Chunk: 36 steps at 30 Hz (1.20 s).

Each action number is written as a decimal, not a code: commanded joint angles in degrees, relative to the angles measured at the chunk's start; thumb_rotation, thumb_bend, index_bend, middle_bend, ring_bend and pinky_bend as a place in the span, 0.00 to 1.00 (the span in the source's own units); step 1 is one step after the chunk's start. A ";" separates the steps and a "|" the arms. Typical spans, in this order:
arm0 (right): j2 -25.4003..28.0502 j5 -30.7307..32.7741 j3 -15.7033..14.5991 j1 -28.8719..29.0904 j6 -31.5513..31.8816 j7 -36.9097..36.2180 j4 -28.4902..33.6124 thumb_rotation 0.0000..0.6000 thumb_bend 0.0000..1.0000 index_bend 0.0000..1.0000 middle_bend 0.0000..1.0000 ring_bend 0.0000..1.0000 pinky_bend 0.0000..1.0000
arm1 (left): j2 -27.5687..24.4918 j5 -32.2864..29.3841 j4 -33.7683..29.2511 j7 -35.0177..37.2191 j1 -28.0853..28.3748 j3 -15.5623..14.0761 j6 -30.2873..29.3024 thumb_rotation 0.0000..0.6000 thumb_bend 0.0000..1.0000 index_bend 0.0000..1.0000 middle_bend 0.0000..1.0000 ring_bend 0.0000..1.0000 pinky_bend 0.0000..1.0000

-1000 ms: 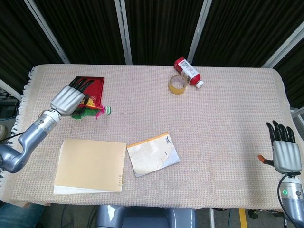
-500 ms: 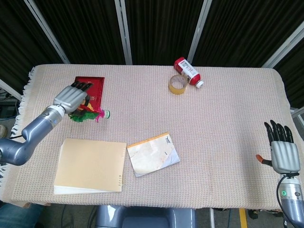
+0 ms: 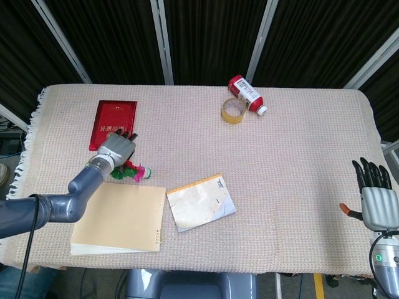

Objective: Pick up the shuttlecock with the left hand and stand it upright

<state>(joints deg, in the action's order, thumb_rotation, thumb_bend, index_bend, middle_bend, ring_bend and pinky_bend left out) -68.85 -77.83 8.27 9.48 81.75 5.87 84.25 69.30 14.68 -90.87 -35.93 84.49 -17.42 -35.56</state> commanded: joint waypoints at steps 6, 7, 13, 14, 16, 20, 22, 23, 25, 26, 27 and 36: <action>0.02 -0.07 0.03 -0.08 -0.02 0.25 0.07 1.00 0.07 0.00 0.00 0.00 0.00 | 3.21 -5.56 1.40 -2.90 2.83 -1.59 -1.25 1.00 0.31 0.13 0.00 0.00 0.00; 0.01 -0.05 0.02 -0.08 -0.04 0.35 0.11 1.00 0.08 0.00 0.00 0.00 0.00 | 3.42 -5.39 1.55 -2.93 2.82 -1.45 -1.49 1.00 0.26 0.05 0.00 0.00 0.00; -0.21 0.15 -0.09 0.13 -0.74 0.98 0.02 1.00 0.08 0.00 0.00 0.00 0.00 | 3.18 0.30 1.68 -0.82 0.71 1.41 -4.68 1.00 0.17 0.00 0.00 0.00 0.00; -0.24 0.19 -0.08 0.16 -0.82 1.08 0.05 1.00 0.08 0.00 0.00 0.00 0.00 | 2.98 1.52 1.65 -0.19 0.17 2.04 -5.11 1.00 0.16 0.00 0.00 0.00 0.00; -0.27 0.21 -0.09 0.23 -0.98 1.19 0.10 1.00 0.07 0.00 0.00 0.00 0.00 | 2.60 3.84 1.76 1.16 -0.92 3.31 -5.55 1.00 0.16 0.00 0.00 0.00 0.00; -0.34 0.18 -0.10 0.25 -1.01 1.41 0.15 1.00 0.08 0.00 0.00 0.00 0.00 | 2.70 8.23 3.14 3.58 -3.12 5.71 -5.99 1.00 0.16 0.00 0.00 0.00 0.00; -0.38 -0.06 -0.15 0.19 -0.74 1.58 0.25 1.00 0.07 0.00 0.00 0.00 0.00 | 3.42 11.24 4.52 4.78 -4.48 6.96 -6.55 1.00 0.16 0.00 0.00 0.00 0.00; -0.40 -0.18 -0.19 0.17 -0.65 1.64 0.31 1.00 0.07 0.00 0.00 0.00 0.00 | 3.77 12.51 5.14 5.31 -5.06 7.49 -6.75 1.00 0.16 0.00 0.00 0.00 0.00; -0.40 -0.31 -0.26 0.16 -0.61 1.93 0.47 1.00 0.08 0.00 0.00 0.00 0.00 | 4.48 15.31 6.47 6.18 -6.23 8.46 -7.08 1.00 0.16 0.00 0.00 0.00 0.00; -0.42 -0.29 -0.26 0.19 -0.66 2.01 0.50 1.00 0.08 0.00 0.00 0.00 0.00 | 4.69 16.24 6.88 6.50 -6.64 8.86 -7.19 1.00 0.16 0.00 0.00 0.00 0.00; -0.43 -0.24 -0.26 0.20 -0.71 2.11 0.53 1.00 0.08 0.00 0.00 0.00 0.00 | 4.82 17.05 7.15 6.83 -7.02 9.26 -7.21 1.00 0.16 0.00 0.00 0.00 0.00; -0.47 -0.01 -0.33 0.30 -1.19 2.70 0.66 1.00 0.08 0.00 0.00 0.00 0.00 | 5.92 36.32 8.12 19.32 -13.55 16.46 -12.61 1.00 0.12 0.00 0.00 0.00 0.00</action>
<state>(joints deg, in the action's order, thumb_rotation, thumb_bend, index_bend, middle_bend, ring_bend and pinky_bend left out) -69.31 -77.83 7.95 9.80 80.54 8.55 84.91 74.72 43.01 -83.06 -23.15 74.19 -4.17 -45.76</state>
